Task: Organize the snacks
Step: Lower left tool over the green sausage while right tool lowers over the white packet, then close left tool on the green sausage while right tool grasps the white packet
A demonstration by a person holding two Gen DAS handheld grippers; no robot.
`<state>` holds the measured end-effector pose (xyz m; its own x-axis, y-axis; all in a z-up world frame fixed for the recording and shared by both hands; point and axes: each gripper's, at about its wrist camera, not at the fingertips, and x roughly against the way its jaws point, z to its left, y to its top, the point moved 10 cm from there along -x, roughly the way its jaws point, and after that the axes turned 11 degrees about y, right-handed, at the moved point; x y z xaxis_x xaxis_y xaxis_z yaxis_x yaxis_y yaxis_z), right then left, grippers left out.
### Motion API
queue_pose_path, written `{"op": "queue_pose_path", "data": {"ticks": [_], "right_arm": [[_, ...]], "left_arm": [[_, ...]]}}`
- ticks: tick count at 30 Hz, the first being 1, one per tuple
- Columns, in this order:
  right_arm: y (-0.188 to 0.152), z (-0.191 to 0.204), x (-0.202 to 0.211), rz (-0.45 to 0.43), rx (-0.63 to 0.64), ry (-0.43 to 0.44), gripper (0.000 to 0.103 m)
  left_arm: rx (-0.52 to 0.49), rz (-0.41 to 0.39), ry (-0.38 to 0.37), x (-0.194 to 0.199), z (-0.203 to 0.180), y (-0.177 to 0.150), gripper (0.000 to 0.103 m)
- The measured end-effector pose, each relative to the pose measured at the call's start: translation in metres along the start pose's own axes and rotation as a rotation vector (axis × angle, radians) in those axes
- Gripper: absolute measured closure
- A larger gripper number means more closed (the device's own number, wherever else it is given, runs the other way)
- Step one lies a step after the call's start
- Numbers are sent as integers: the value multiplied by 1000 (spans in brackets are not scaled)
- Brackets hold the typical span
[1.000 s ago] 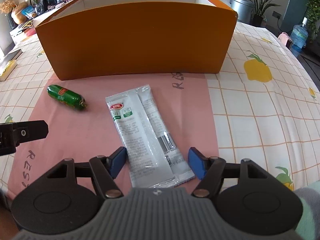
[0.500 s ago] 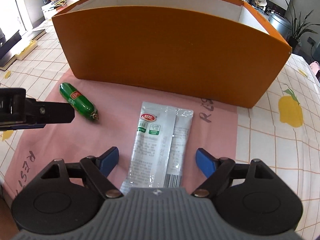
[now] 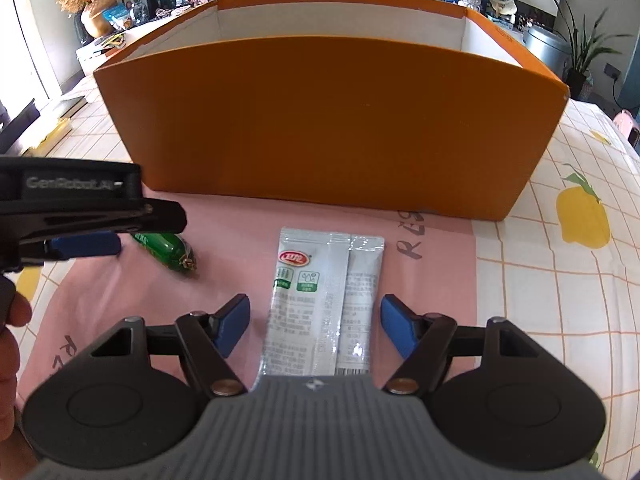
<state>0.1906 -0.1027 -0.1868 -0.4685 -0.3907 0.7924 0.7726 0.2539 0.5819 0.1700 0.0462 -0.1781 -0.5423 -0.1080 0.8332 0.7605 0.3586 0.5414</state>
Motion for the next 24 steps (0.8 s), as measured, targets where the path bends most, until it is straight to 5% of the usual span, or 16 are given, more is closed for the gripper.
{"op": "queue_pose_path", "data": {"ticks": [7,11,15,24], "right_arm": [[-3,-4,3,8,-19,-7,32],[-4,-7,5,11,-41,-18,32],[-7,-3,3,18,-19,-38,32],[-8,-4,3,-8,-30,-55,31]], "left_arm": [[-181,19,51,9,4,-10,48],[-247,28,87,16,13,-18,48],[-226,-20,32,16,12,-14,46],[-295,-115,60,14,-4,-14,44]]}}
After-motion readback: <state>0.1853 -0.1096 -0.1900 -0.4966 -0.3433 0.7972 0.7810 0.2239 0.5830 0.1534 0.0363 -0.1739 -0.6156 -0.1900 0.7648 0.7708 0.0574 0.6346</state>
